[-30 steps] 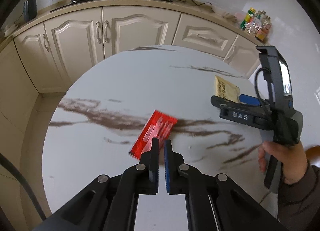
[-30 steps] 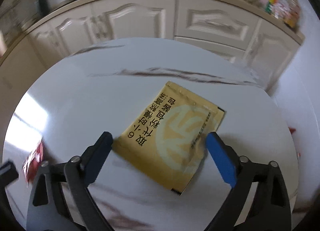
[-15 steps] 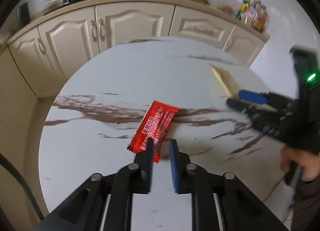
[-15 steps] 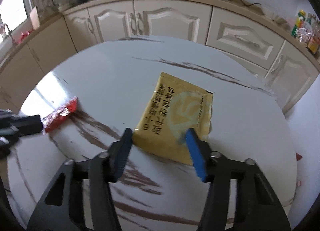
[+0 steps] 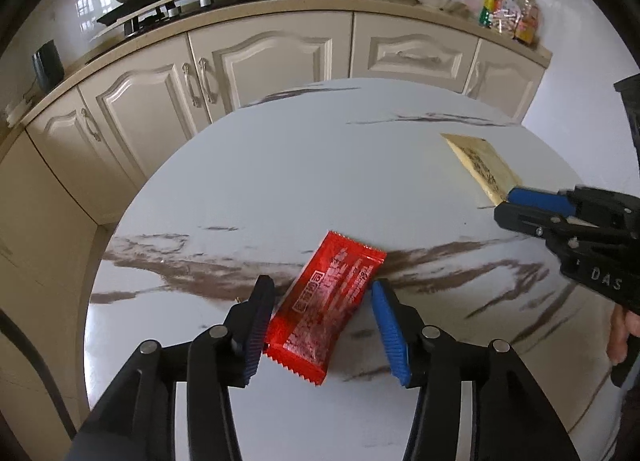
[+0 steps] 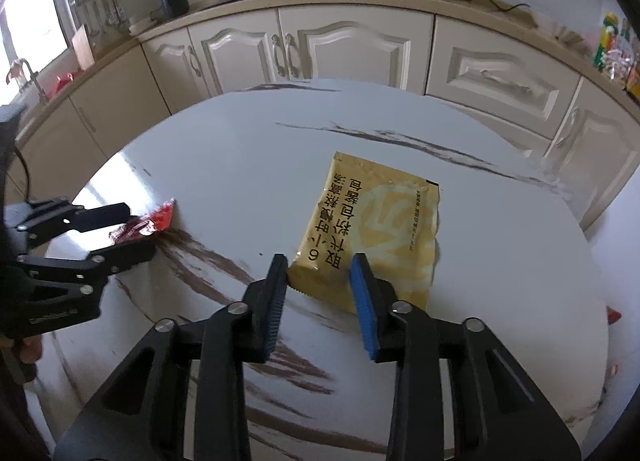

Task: Collect trash
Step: 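Grasp the red wrapper with the left gripper, then grasp the yellow packet with the right gripper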

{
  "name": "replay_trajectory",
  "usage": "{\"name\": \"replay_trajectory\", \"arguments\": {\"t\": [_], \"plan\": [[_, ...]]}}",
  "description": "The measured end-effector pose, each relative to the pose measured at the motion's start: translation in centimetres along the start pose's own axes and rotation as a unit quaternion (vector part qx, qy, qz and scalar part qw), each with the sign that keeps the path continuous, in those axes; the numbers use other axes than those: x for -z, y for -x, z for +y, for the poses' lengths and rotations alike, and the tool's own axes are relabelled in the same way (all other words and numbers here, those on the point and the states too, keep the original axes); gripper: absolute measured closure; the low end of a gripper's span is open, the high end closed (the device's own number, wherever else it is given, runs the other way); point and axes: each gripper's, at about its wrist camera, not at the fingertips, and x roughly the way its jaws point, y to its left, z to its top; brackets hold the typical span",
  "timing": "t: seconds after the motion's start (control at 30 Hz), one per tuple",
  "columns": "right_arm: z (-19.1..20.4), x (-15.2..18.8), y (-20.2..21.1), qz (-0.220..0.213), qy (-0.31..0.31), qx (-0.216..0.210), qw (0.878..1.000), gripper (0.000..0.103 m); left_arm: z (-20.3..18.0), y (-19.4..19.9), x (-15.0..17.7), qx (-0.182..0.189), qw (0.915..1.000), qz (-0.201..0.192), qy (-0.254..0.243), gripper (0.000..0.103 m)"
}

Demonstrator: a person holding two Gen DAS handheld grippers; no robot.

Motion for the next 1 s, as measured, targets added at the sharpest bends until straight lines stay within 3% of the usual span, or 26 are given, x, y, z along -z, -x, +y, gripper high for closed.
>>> {"name": "replay_trajectory", "arguments": {"t": [0.1,0.2,0.43,0.67,1.0], "plan": [[-0.2,0.1,-0.1,0.002,-0.005,-0.006,1.000,0.085,-0.3,0.0,0.2,0.015,0.9998,-0.001,-0.012,0.085],[-0.5,0.0,-0.1,-0.003,-0.015,-0.014,1.000,0.087,-0.3,0.1,0.2,0.006,0.9997,-0.003,-0.022,0.090],[-0.4,0.2,0.6,-0.012,-0.018,-0.015,1.000,0.089,0.1,1.7,1.2,0.028,0.9996,-0.005,-0.006,0.093],[0.9,1.1,2.2,-0.017,-0.012,-0.040,0.999,0.089,1.3,5.2,2.3,0.040,0.9986,-0.031,0.015,0.093],[8.1,3.1,5.3,-0.009,0.030,-0.114,0.993,0.090,4.1,9.4,7.0,0.024,0.9980,-0.031,0.050,0.093]]}}
